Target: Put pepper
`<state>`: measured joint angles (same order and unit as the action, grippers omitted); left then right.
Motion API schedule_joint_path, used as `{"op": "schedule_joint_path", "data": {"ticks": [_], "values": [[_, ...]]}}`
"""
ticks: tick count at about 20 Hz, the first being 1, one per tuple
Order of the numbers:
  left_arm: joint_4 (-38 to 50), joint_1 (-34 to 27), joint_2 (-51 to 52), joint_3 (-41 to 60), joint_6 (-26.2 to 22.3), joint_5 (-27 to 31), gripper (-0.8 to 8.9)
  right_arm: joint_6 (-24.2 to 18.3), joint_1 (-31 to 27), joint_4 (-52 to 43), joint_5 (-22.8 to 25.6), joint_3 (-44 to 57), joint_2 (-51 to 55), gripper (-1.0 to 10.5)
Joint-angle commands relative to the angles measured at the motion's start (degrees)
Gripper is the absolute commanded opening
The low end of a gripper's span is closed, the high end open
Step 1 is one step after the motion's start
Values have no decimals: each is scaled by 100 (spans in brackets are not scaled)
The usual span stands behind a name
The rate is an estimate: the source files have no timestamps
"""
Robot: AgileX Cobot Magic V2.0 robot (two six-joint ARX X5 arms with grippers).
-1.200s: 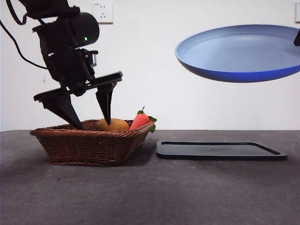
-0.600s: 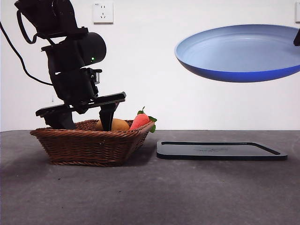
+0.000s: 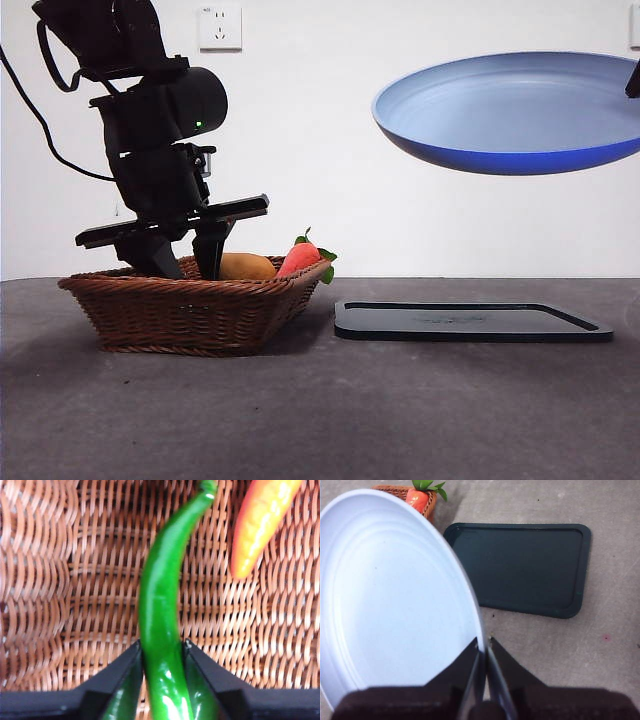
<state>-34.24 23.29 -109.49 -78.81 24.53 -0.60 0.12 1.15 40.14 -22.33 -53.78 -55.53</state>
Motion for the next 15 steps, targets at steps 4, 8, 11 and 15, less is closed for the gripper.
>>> {"op": "schedule_joint_path", "data": {"ticks": [4, 8, 11, 15], "values": [[-15, 31, 72, -120, -24, -151, 82, -17, 9, -83, -24, -105, -33, 5], [37, 33, 503, -120, -28, -289, 82, 0, 9, -83, -20, -103, -105, 5], [37, 52, 944, -120, -33, -544, 82, 76, 11, -81, -24, -103, -376, 5], [127, 262, 1561, -120, -66, -1303, 82, 317, 131, -162, -31, -103, -1104, 5]]}}
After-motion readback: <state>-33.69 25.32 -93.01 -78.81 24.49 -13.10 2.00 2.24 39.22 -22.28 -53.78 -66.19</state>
